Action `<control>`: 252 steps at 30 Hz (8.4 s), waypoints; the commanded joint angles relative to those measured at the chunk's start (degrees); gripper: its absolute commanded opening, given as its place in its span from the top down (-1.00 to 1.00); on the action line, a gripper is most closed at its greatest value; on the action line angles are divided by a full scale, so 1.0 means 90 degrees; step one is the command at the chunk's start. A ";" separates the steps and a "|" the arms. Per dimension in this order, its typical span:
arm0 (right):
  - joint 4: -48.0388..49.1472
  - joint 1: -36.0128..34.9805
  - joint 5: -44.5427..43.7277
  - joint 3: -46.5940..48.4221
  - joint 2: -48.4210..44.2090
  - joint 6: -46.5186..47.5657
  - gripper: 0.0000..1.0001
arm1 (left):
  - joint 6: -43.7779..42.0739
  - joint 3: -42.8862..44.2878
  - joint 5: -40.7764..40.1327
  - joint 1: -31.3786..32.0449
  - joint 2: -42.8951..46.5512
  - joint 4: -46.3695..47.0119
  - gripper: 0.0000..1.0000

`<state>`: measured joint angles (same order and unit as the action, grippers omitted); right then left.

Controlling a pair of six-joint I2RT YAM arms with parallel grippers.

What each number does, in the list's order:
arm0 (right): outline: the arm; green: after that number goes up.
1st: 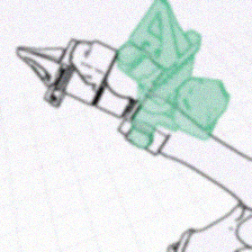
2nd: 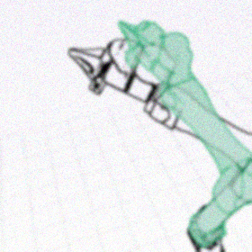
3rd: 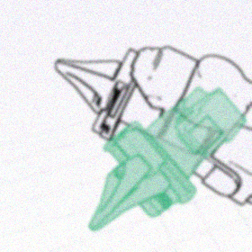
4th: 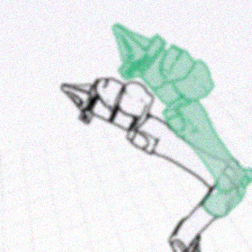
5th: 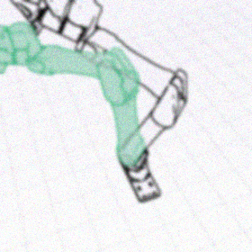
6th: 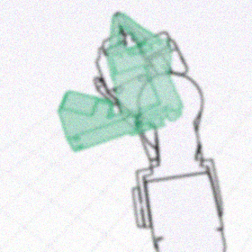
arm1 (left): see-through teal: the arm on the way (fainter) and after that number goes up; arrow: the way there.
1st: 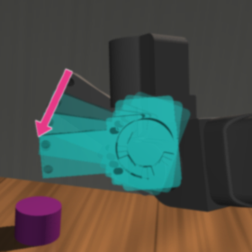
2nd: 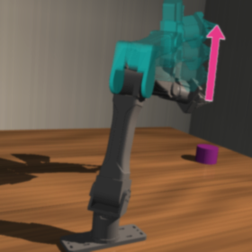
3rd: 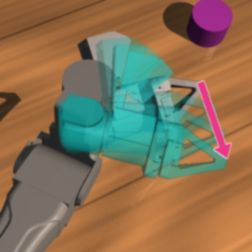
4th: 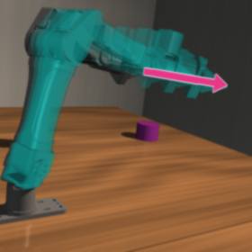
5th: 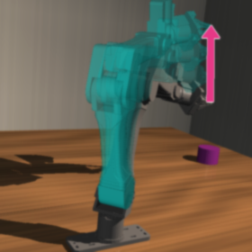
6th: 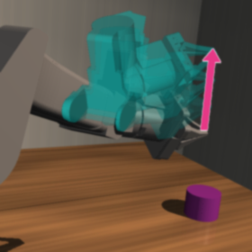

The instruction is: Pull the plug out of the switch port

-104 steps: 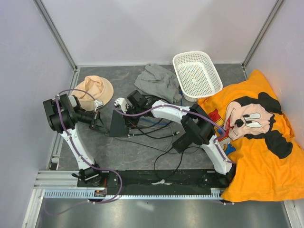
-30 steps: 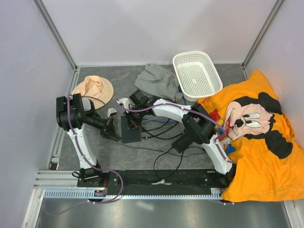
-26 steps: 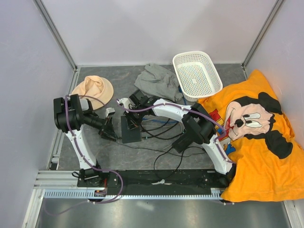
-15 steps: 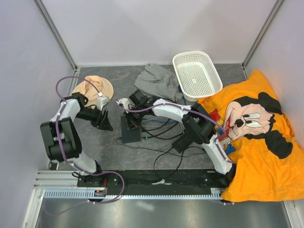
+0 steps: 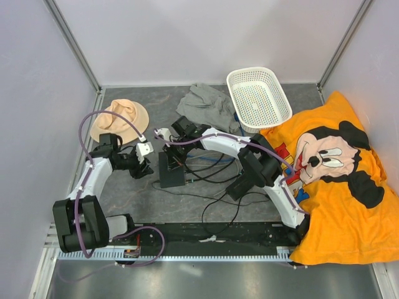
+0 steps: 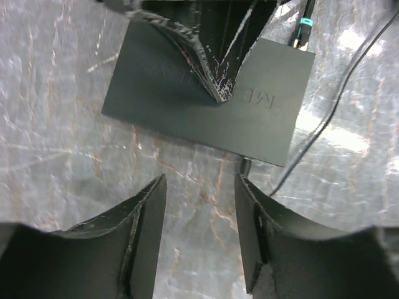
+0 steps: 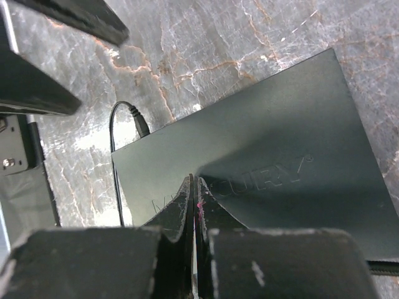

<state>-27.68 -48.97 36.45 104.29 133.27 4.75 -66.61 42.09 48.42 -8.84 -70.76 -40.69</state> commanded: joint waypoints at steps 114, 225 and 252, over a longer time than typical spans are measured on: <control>-0.2559 0.0001 -0.1188 0.0598 0.0515 0.0741 1.00 | 0.0184 0.0625 -0.0528 -0.0433 0.2187 -0.0918 0.96; 0.0752 0.1242 -0.1442 0.0209 -0.0228 -0.2208 0.80 | 0.8993 0.0499 -0.3232 0.1891 -0.0741 0.1884 -0.22; -0.1495 0.0451 -0.0846 -0.1529 -0.2006 0.2519 -0.04 | 0.8993 0.0529 -0.3183 0.1861 -0.0849 0.2138 -0.24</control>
<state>-42.06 -43.64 29.36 89.80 112.99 25.12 13.02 45.36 18.50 8.10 -77.78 -23.57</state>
